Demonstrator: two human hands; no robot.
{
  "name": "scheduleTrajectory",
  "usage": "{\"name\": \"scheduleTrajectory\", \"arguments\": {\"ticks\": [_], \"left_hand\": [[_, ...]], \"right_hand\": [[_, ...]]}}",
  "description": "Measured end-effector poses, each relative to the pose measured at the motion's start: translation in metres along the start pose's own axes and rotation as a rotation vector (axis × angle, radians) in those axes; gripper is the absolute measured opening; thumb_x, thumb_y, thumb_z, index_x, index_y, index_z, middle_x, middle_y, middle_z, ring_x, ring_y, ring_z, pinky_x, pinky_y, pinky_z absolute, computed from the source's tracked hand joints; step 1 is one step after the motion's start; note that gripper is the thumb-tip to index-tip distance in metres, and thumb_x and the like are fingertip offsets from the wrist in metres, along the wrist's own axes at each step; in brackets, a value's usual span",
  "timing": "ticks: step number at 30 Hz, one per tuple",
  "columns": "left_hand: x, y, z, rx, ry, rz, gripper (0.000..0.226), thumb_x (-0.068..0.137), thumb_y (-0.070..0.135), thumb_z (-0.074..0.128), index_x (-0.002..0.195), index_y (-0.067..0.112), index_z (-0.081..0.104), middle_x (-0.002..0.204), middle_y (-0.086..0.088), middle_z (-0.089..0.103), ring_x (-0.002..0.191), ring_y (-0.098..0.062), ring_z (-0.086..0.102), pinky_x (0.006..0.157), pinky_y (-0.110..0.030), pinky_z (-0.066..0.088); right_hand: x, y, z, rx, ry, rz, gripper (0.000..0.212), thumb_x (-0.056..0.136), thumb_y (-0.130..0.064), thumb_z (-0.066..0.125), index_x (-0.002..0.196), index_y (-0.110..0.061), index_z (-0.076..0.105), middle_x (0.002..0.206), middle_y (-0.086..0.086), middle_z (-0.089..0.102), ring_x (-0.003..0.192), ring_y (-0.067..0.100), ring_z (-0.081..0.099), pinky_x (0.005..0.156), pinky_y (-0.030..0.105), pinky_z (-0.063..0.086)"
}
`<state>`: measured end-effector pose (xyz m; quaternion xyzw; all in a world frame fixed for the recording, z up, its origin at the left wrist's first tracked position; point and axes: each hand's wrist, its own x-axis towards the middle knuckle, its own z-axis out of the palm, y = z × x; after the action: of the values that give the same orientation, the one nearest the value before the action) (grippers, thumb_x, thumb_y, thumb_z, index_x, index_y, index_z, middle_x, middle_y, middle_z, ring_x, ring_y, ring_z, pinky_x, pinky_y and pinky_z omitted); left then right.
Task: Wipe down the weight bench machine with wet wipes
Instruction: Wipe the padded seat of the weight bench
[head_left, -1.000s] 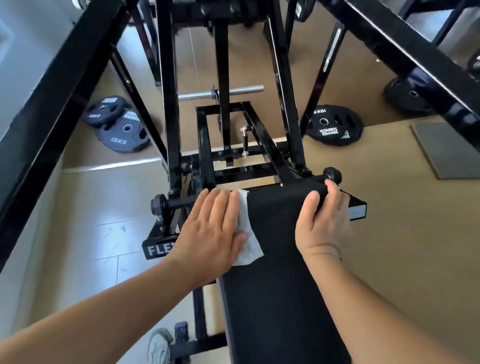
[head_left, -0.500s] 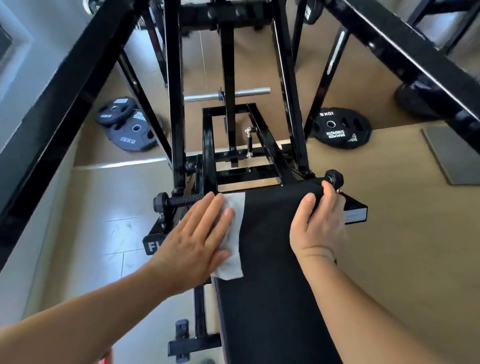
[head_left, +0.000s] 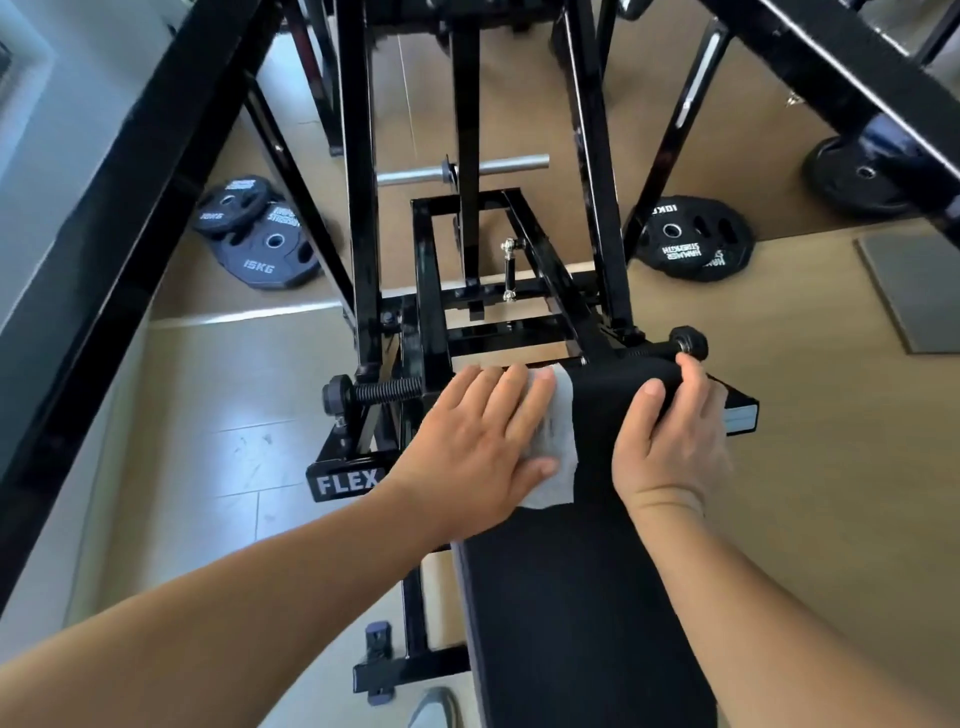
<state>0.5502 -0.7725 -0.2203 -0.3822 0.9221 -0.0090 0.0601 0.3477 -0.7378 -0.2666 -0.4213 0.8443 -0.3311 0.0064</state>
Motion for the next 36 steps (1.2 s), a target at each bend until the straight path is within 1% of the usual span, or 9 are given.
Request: {"name": "scheduleTrajectory", "arguments": {"ticks": [5,7,10,14,17,21,25,32,36], "left_hand": [[-0.014,0.001,-0.023,-0.041,-0.027,-0.030,0.081,0.105,0.065,0.013,0.161,0.008,0.022,0.166,-0.020,0.023,0.156,-0.036,0.014,0.127,-0.055,0.007],[-0.008,0.013,-0.032,-0.013,0.031,-0.072,0.074,0.105,0.059,0.026,0.155,0.005,0.036,0.166,-0.022,0.024,0.156,-0.040,0.015,0.124,-0.060,0.011],[0.008,0.031,-0.022,-0.023,-0.010,-0.065,0.075,0.105,0.053,0.034,0.157,-0.001,0.028,0.157,-0.023,0.034,0.144,-0.043,0.034,0.120,-0.056,0.024],[0.047,0.032,-0.019,-0.048,-0.069,-0.124,0.073,0.105,0.058,0.019,0.154,0.004,0.026,0.136,-0.012,0.053,0.119,-0.033,0.055,0.094,-0.043,0.045],[0.073,0.026,-0.028,-0.148,-0.080,-0.125,0.054,0.105,0.060,0.016,0.128,0.019,0.043,0.098,0.002,0.056,0.096,-0.026,0.065,0.060,-0.036,0.033],[0.032,0.010,-0.017,-0.056,-0.008,-0.105,0.069,0.106,0.057,0.018,0.153,0.009,0.033,0.126,-0.006,0.060,0.108,-0.028,0.062,0.081,-0.037,0.046],[-0.021,-0.020,0.005,-0.120,0.083,-0.075,0.068,0.107,0.050,0.027,0.152,0.001,0.037,0.141,-0.013,0.053,0.123,-0.032,0.053,0.107,-0.044,0.046],[0.062,0.011,-0.022,-0.132,-0.096,-0.224,0.062,0.103,0.061,0.007,0.107,0.019,0.052,0.100,-0.003,0.065,0.079,-0.023,0.057,0.062,-0.038,0.041],[0.053,0.016,-0.014,-0.120,0.011,-0.188,0.062,0.106,0.057,0.014,0.133,0.012,0.048,0.110,-0.004,0.066,0.095,-0.027,0.065,0.073,-0.040,0.049]], "right_hand": [[-0.003,-0.001,0.000,-0.005,-0.012,0.003,0.053,0.103,-0.046,0.030,0.143,-0.016,0.047,0.128,0.012,0.057,0.097,0.036,0.061,0.065,0.033,0.032],[-0.002,0.000,0.000,-0.001,-0.010,-0.013,0.052,0.104,-0.045,0.031,0.143,-0.015,0.048,0.125,0.012,0.057,0.094,0.034,0.061,0.065,0.031,0.032],[-0.001,0.001,0.001,0.020,-0.005,-0.027,0.053,0.104,-0.046,0.029,0.142,-0.014,0.049,0.125,0.012,0.058,0.094,0.033,0.061,0.066,0.031,0.034],[-0.001,0.003,0.002,0.035,0.001,-0.025,0.055,0.104,-0.047,0.028,0.142,-0.014,0.050,0.124,0.011,0.058,0.095,0.032,0.061,0.065,0.031,0.035],[0.000,0.004,0.002,0.048,0.010,-0.030,0.053,0.104,-0.046,0.029,0.140,-0.014,0.051,0.123,0.011,0.059,0.094,0.033,0.062,0.064,0.030,0.035],[-0.001,0.004,0.002,0.048,0.014,-0.022,0.051,0.104,-0.045,0.030,0.142,-0.016,0.049,0.126,0.010,0.058,0.094,0.034,0.062,0.063,0.031,0.035],[-0.001,0.004,0.002,0.039,-0.002,-0.008,0.052,0.103,-0.046,0.029,0.142,-0.016,0.047,0.130,0.011,0.057,0.097,0.036,0.061,0.064,0.033,0.035],[-0.001,0.003,0.003,0.034,0.021,-0.014,0.053,0.103,-0.045,0.029,0.141,-0.015,0.050,0.126,0.011,0.058,0.095,0.034,0.061,0.063,0.032,0.034],[-0.001,0.003,0.004,0.037,0.018,-0.007,0.053,0.103,-0.046,0.028,0.142,-0.016,0.050,0.126,0.009,0.058,0.094,0.033,0.061,0.062,0.032,0.034]]}}
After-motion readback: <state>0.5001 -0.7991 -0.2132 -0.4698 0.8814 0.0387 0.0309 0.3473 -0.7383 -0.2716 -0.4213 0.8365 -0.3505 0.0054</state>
